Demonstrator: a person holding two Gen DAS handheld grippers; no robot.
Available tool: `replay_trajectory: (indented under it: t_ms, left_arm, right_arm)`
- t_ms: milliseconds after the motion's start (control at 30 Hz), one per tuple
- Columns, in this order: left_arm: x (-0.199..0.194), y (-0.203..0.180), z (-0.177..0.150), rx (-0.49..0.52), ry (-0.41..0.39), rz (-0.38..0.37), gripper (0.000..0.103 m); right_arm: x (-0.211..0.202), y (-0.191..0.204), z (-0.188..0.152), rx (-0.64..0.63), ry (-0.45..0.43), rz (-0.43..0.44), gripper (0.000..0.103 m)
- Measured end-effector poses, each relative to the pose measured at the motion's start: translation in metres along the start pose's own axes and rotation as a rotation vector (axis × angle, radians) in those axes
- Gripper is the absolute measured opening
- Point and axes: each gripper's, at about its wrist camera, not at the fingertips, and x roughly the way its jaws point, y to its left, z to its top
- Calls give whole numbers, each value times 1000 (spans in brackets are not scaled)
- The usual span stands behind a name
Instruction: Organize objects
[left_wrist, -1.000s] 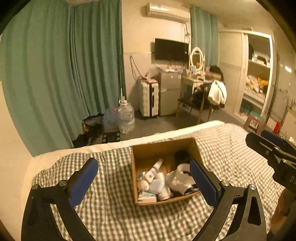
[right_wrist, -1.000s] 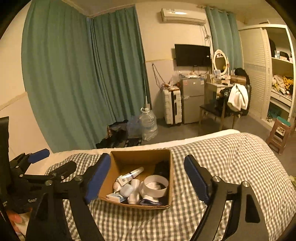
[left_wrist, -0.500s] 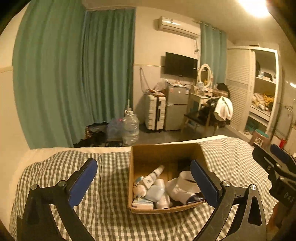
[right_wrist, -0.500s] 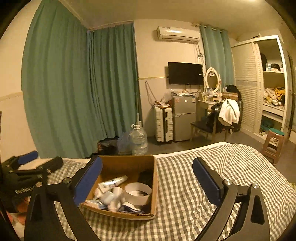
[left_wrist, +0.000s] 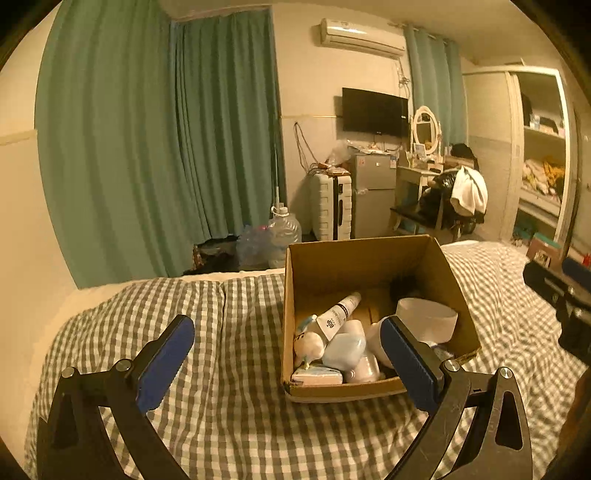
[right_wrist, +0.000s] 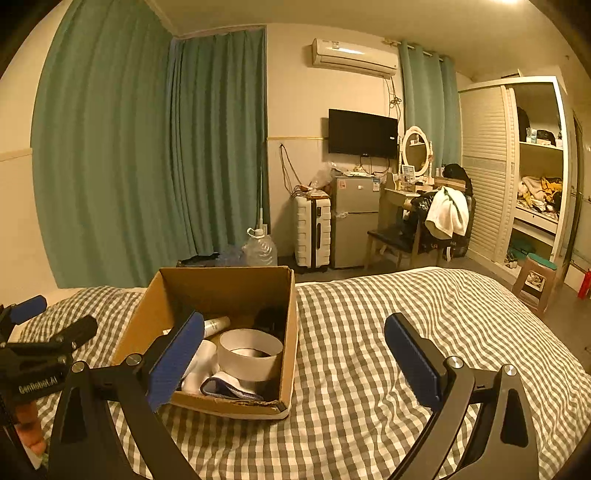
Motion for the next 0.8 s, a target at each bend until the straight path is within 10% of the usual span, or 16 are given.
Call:
replay_trajectory:
  t_ms: [800]
  left_arm:
    - [2, -4, -3, 32, -1, 36, 103]
  right_arm:
    - [2, -1, -4, 19, 20, 28, 99]
